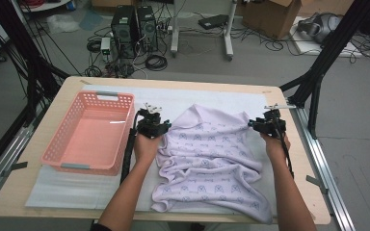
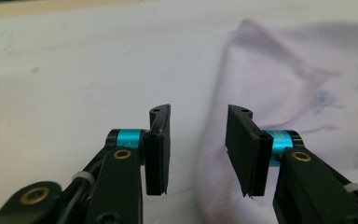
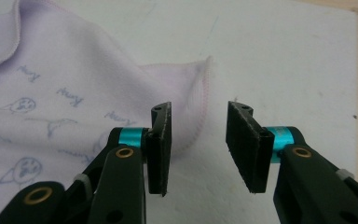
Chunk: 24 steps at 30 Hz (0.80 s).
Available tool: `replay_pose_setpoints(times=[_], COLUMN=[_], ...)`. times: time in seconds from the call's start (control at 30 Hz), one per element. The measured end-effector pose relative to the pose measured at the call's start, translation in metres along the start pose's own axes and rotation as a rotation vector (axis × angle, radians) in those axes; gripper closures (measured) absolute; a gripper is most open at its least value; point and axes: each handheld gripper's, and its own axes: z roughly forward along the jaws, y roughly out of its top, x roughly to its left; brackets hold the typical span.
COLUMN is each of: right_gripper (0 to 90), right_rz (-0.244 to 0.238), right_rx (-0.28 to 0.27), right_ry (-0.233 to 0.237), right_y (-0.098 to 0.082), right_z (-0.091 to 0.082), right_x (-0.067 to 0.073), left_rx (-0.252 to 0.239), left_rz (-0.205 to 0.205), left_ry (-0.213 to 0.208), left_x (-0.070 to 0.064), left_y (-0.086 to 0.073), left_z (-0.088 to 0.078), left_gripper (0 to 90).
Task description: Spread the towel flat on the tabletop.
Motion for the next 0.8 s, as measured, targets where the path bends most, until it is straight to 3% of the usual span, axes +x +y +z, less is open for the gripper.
replay_pose_setpoints(times=[0.13, 0.27, 0.37, 0.5, 0.6, 0.7, 0.77, 0.8], right_gripper=[59.5, 58.6, 56.6, 56.9, 57.4, 57.4, 57.5, 57.5], right_rz=[-0.001, -0.003, -0.015, -0.052, -0.057, -0.049, -0.049, -0.048], right_rx=[-0.008, -0.033, -0.017, -0.04, -0.046, -0.044, -0.038, -0.035], right_ry=[0.012, 0.065, 0.093, 0.11, 0.126, 0.128, 0.13, 0.134], right_y=[-0.006, -0.013, -0.015, -0.016, -0.018, -0.02, -0.022, -0.022], right_z=[-0.012, -0.025, -0.036, -0.05, -0.054, -0.053, -0.05, -0.049], right_x=[-0.003, -0.005, -0.003, -0.001, -0.001, -0.004, -0.005, -0.004], left_rx=[0.032, 0.091, 0.151, 0.213, 0.213, 0.211, 0.199, 0.192], left_rz=[0.018, 0.135, 0.192, 0.267, 0.252, 0.244, 0.213, 0.18], left_ry=[-0.128, -0.19, -0.186, -0.132, -0.126, -0.122, -0.125, -0.118], left_x=[-0.012, -0.027, -0.036, -0.047, -0.047, -0.043, -0.036, -0.031], left_y=[0.013, 0.029, 0.034, 0.031, 0.029, 0.029, 0.029, 0.029], left_z=[0.017, 0.04, 0.057, 0.072, 0.075, 0.072, 0.068, 0.066], left_gripper=[57.2, 50.7, 47.6, 48.2, 51.4, 69.8, 82.1, 83.3])
